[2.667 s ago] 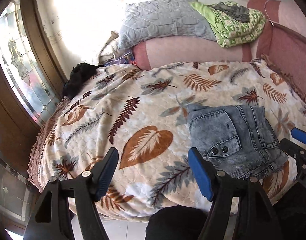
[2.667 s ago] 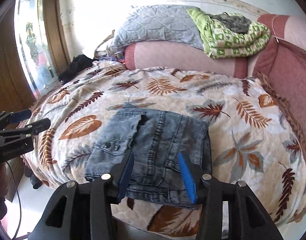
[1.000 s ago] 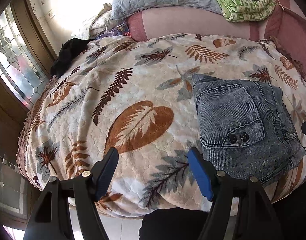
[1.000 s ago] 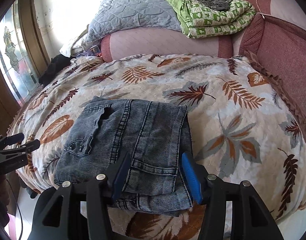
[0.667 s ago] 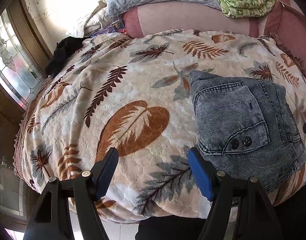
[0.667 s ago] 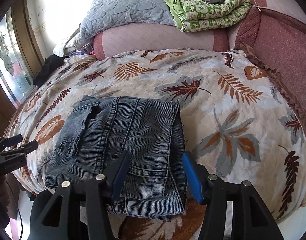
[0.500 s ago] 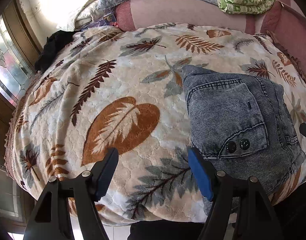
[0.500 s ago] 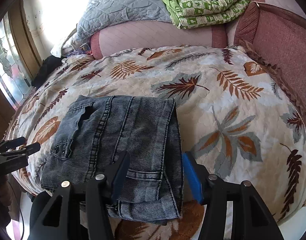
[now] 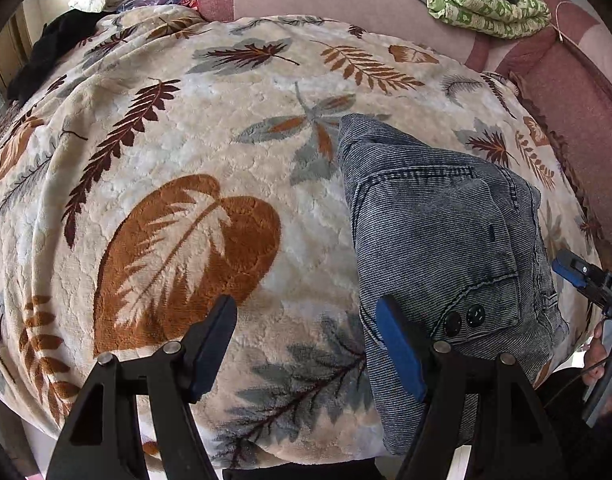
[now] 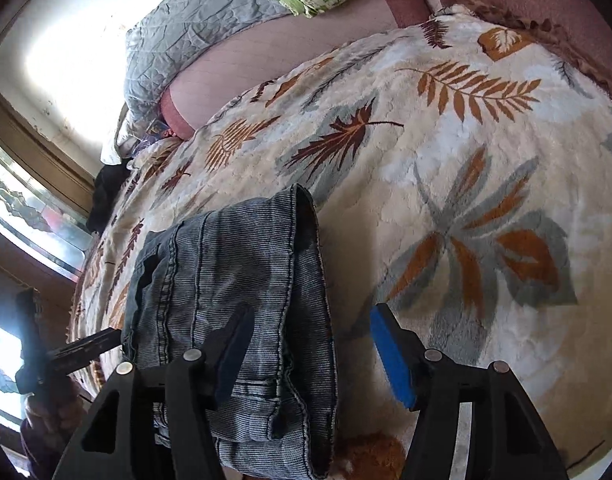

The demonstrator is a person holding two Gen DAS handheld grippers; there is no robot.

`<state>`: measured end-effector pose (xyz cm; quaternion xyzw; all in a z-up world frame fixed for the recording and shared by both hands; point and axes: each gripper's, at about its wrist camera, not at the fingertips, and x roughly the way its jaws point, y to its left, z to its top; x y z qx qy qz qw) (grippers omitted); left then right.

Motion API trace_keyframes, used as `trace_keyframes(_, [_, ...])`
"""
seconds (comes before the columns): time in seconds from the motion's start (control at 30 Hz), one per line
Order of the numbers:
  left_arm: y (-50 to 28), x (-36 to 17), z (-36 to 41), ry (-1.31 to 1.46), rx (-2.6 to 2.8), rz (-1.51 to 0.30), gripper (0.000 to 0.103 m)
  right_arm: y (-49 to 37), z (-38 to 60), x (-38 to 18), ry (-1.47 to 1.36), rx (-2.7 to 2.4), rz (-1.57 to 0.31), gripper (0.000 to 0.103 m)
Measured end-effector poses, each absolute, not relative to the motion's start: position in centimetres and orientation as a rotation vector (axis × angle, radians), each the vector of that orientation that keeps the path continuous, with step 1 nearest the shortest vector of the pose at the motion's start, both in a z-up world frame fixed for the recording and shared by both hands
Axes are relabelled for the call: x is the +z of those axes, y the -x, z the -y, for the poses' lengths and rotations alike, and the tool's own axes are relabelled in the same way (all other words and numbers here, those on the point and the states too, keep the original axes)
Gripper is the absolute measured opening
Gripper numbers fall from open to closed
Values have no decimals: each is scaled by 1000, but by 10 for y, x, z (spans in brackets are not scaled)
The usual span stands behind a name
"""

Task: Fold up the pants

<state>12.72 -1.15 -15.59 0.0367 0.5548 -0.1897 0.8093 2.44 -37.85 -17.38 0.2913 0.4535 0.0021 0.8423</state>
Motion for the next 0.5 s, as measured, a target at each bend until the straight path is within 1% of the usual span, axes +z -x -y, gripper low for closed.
trace_keyframes(0.2, [-123, -151, 23, -100, -440, -1152, 73, -35, 383, -187, -698, 39, -991, 64])
trace_keyframes(0.5, [-108, -136, 36, -157, -430, -1077, 73, -30, 382, -181, -676, 28, -955, 64])
